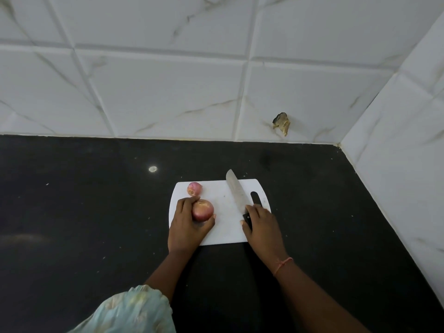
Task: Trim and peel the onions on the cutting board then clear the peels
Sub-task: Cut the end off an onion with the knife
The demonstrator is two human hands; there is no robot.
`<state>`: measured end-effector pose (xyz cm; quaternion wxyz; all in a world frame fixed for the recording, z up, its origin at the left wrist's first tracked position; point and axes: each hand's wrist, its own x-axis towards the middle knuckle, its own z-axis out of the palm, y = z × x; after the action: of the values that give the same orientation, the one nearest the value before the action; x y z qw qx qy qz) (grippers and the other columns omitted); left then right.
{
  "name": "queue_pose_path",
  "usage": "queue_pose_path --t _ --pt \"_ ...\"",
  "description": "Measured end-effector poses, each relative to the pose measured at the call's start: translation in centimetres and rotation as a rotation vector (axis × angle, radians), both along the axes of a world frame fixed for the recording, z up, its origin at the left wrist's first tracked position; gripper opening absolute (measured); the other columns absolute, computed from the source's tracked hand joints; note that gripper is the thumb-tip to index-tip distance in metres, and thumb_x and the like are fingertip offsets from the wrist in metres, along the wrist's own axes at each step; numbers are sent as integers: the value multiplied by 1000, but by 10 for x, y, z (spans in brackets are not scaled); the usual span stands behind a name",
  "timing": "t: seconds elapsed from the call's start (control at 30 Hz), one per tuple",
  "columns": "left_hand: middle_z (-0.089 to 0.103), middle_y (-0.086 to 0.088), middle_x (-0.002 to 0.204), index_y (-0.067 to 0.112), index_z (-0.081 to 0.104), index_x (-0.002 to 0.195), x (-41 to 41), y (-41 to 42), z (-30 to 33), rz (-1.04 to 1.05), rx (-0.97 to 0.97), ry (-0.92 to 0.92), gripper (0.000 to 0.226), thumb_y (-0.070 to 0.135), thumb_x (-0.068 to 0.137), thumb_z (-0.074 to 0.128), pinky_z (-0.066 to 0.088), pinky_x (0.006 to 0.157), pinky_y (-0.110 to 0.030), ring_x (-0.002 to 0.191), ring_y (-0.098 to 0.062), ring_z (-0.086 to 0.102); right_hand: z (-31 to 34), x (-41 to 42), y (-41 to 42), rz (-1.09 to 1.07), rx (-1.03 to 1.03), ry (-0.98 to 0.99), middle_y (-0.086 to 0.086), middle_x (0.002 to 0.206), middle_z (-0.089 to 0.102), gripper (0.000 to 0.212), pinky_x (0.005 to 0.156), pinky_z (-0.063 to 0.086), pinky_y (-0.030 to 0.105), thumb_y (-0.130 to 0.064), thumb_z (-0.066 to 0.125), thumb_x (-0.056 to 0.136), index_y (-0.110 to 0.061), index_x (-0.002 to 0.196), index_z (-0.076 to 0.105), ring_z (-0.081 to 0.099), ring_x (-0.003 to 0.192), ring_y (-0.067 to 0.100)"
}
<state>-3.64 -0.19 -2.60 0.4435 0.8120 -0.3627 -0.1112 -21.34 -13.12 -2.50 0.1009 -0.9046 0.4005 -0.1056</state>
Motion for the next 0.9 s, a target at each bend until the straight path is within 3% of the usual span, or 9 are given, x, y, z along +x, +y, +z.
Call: queue_pose_path --t 0.1,0.17,0.37,0.5,0.57,0.67,0.73,0.8,0.9 --pt "50 15 124 29 51 125 1 3 0 0 -56 24 62 46 73 82 50 84 -26 108 -5 54 6 2 8 -100 -198 101 0 109 59 32 82 43 39 -44 56 92 -26 117 58 54 98 22" --pt "51 14 123 27 51 125 1 5 1 -15 -108 41 62 42 74 82 51 85 -25 108 -5 54 6 3 14 -136 -226 117 0 102 61 30 78 42 40 -44 57 92 -25 116 59 55 93 23" --pt "50 23 122 32 47 127 1 10 0 -35 -221 141 63 28 73 80 56 84 -36 105 -5 57 12 3 18 -148 -82 111 -3 116 63 25 86 39 40 -29 42 100 -26 123 54 62 96 20" --pt "50 21 131 31 49 135 -1 4 8 -65 -362 306 44 35 91 56 58 78 -33 107 -12 63 31 8 20 -295 365 -272 -6 101 60 29 79 51 36 -21 38 104 -17 128 55 63 88 21" --pt "60 6 127 27 51 136 -2 -6 18 -89 -404 536 34 32 106 35 56 63 -31 86 -25 72 43 17 20 -506 787 -540 1 92 61 25 63 54 35 -21 34 105 -19 119 55 63 70 20" --pt "71 -15 107 24 59 125 -3 -24 35 -55 -360 1006 43 34 110 20 47 47 -28 55 -33 66 53 24 23 -730 1292 -888 12 82 60 27 44 43 29 -18 32 106 -13 112 57 53 53 18" --pt "70 -26 103 21 63 120 -6 -31 33 -114 -291 1070 50 40 109 17 42 43 -25 48 -28 59 54 23 25 -747 1401 -988 10 72 56 27 39 34 25 -16 33 104 -7 110 58 44 46 15" --pt "70 -30 97 20 66 120 -9 -35 28 -132 -198 989 56 45 108 17 42 45 -24 50 -23 56 54 21 28 -707 1401 -980 7 66 54 26 37 30 24 -24 40 102 -5 103 58 39 42 15" --pt "68 -15 101 24 59 125 -11 -40 24 -176 -123 730 43 46 109 25 49 59 -20 69 -14 62 57 20 34 -632 1237 -881 5 65 53 30 39 30 25 -35 52 98 -7 99 62 38 41 15"
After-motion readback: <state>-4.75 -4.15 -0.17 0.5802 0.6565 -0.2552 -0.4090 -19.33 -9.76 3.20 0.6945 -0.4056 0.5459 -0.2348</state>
